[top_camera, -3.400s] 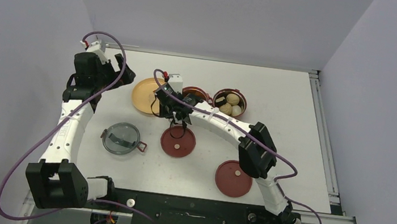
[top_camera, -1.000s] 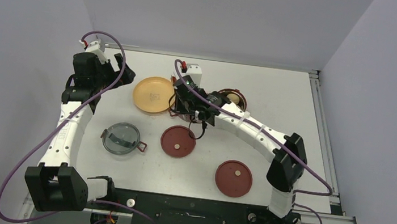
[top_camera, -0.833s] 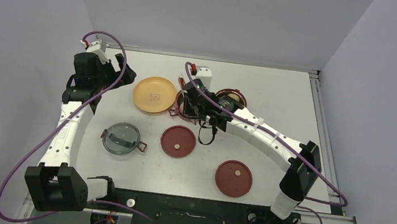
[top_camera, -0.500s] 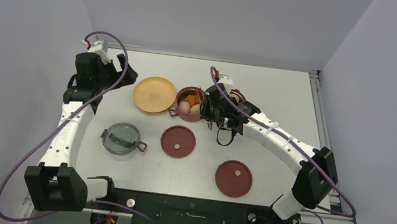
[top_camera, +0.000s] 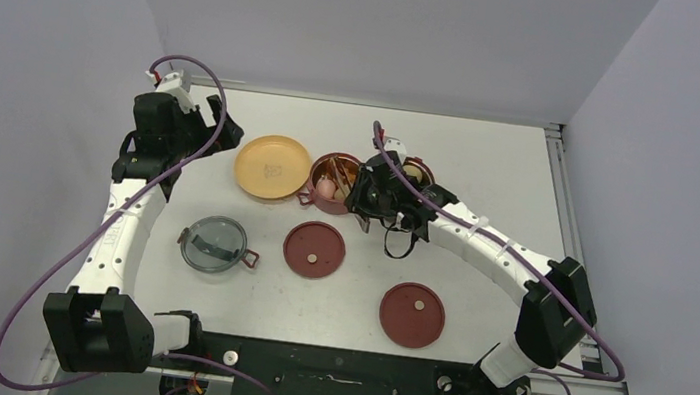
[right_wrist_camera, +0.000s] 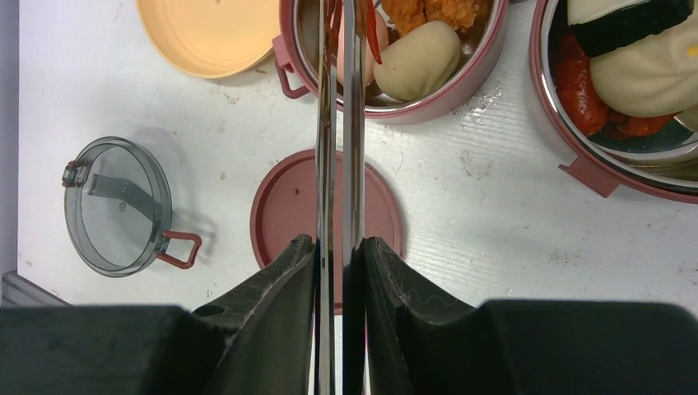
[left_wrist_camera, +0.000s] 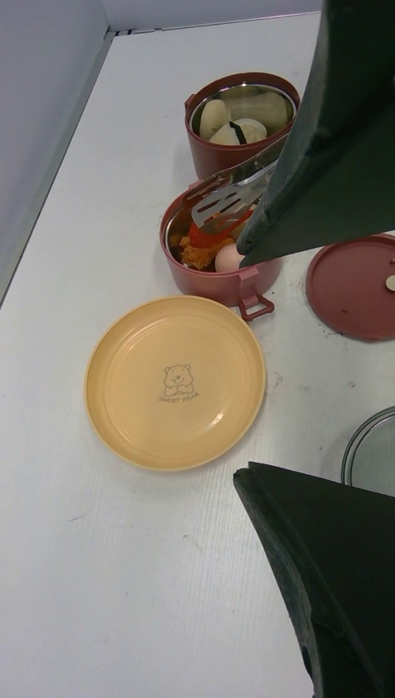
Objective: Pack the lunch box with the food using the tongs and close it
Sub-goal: Place the fake food in the packing box.
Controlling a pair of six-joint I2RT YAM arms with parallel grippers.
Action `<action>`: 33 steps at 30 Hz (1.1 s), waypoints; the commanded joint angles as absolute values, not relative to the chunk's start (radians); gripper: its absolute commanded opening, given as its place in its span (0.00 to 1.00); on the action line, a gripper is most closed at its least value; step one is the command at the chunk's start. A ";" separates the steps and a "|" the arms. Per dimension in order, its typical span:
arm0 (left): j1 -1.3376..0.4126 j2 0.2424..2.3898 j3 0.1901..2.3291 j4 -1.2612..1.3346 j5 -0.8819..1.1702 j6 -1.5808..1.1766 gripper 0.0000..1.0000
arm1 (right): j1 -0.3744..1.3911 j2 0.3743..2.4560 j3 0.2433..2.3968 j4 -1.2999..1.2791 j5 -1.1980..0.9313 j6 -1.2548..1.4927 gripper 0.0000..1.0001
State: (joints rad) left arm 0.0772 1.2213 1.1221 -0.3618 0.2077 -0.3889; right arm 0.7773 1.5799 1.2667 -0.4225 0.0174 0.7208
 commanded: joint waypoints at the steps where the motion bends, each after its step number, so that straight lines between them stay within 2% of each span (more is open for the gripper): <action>1: 0.072 1.217 1.149 -0.329 0.204 -0.385 0.98 | 0.752 1.561 1.252 -0.342 0.010 0.726 0.05; 3: 0.071 1.217 1.150 -0.329 0.204 -0.385 0.98 | 0.739 1.563 1.242 -0.333 0.008 0.724 0.06; 20: 0.071 1.219 1.150 -0.331 0.205 -0.382 0.98 | 0.714 1.577 1.249 -0.379 -0.021 0.695 0.32; 33: 0.071 1.218 1.152 -0.333 0.202 -0.380 0.98 | 0.714 1.545 1.311 -0.437 0.031 0.645 0.35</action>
State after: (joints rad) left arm 0.0734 1.2213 1.1221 -0.3622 0.2073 -0.3885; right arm 0.7193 1.5848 1.2476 -0.4393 -0.0151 0.6689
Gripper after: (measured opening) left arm 0.976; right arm 0.348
